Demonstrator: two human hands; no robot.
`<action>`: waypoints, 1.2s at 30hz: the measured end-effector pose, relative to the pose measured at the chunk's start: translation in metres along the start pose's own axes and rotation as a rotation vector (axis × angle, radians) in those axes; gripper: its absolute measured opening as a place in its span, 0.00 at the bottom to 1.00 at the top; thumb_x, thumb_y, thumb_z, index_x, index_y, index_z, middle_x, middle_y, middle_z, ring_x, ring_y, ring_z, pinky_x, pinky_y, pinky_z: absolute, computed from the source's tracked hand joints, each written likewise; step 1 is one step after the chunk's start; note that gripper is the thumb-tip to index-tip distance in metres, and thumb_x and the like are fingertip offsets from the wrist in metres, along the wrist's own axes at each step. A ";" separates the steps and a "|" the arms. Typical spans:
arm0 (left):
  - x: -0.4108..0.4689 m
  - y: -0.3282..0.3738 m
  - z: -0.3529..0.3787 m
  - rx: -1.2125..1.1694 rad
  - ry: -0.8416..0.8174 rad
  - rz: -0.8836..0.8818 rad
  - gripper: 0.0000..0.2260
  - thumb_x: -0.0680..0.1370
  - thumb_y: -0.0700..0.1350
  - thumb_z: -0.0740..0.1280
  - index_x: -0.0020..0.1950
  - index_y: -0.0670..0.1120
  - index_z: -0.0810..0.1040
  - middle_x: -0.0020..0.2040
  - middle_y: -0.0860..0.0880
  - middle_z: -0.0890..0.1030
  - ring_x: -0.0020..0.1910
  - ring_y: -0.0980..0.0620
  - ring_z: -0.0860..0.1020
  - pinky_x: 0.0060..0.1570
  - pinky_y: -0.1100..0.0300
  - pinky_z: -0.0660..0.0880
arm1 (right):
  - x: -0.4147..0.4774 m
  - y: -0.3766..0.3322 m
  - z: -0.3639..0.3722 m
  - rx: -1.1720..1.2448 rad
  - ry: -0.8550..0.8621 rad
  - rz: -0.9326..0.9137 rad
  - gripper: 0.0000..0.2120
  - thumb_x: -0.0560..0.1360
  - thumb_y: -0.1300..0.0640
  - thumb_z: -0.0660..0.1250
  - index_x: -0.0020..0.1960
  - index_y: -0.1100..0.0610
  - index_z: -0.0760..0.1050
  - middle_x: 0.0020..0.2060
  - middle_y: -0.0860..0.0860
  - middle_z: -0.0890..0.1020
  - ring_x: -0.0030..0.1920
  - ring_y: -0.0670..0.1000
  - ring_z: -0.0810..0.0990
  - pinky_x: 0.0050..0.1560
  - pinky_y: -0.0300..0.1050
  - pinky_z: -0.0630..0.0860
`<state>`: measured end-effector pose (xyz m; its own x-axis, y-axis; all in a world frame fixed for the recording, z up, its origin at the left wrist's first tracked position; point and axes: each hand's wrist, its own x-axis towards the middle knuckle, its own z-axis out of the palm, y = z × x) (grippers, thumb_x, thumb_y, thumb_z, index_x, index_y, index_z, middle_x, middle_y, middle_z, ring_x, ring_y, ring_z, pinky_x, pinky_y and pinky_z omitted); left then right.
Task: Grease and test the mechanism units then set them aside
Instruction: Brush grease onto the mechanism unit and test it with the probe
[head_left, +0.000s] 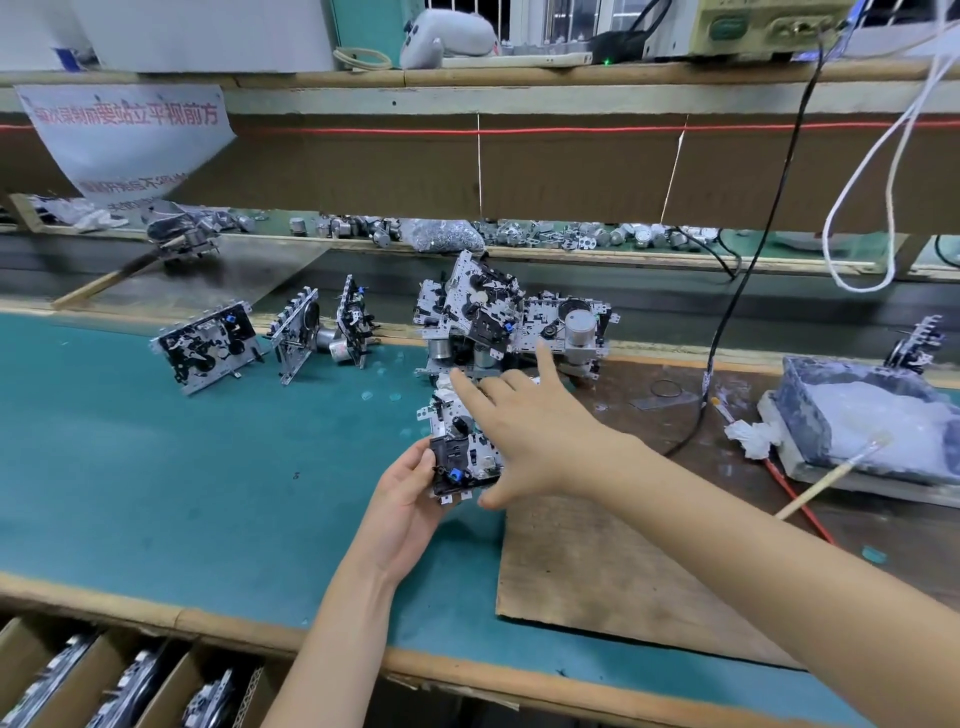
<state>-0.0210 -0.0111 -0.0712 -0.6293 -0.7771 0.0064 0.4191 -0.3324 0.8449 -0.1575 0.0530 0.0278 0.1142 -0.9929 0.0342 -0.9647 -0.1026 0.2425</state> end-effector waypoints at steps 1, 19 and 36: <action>-0.001 0.000 0.001 0.010 -0.003 0.002 0.14 0.74 0.44 0.60 0.56 0.40 0.75 0.46 0.47 0.84 0.42 0.53 0.82 0.39 0.60 0.79 | 0.000 0.000 0.001 0.024 0.002 0.011 0.51 0.65 0.36 0.68 0.75 0.56 0.43 0.63 0.56 0.69 0.64 0.57 0.65 0.67 0.69 0.40; 0.008 -0.012 0.026 -0.013 0.062 0.051 0.12 0.81 0.36 0.54 0.52 0.41 0.77 0.43 0.51 0.84 0.40 0.55 0.81 0.37 0.65 0.78 | -0.105 0.072 0.005 0.227 -0.226 0.772 0.18 0.80 0.47 0.53 0.57 0.58 0.74 0.56 0.56 0.76 0.59 0.58 0.73 0.50 0.48 0.71; 0.005 -0.016 0.031 0.074 0.018 -0.009 0.13 0.82 0.36 0.52 0.54 0.42 0.77 0.44 0.52 0.85 0.42 0.57 0.82 0.39 0.65 0.79 | -0.166 0.096 0.043 0.485 -0.335 0.944 0.21 0.75 0.68 0.53 0.64 0.57 0.72 0.60 0.58 0.73 0.60 0.58 0.73 0.59 0.47 0.72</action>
<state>-0.0515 0.0073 -0.0681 -0.6205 -0.7841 -0.0100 0.3637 -0.2991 0.8822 -0.2794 0.2056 0.0042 -0.7139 -0.6435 -0.2762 -0.6295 0.7625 -0.1496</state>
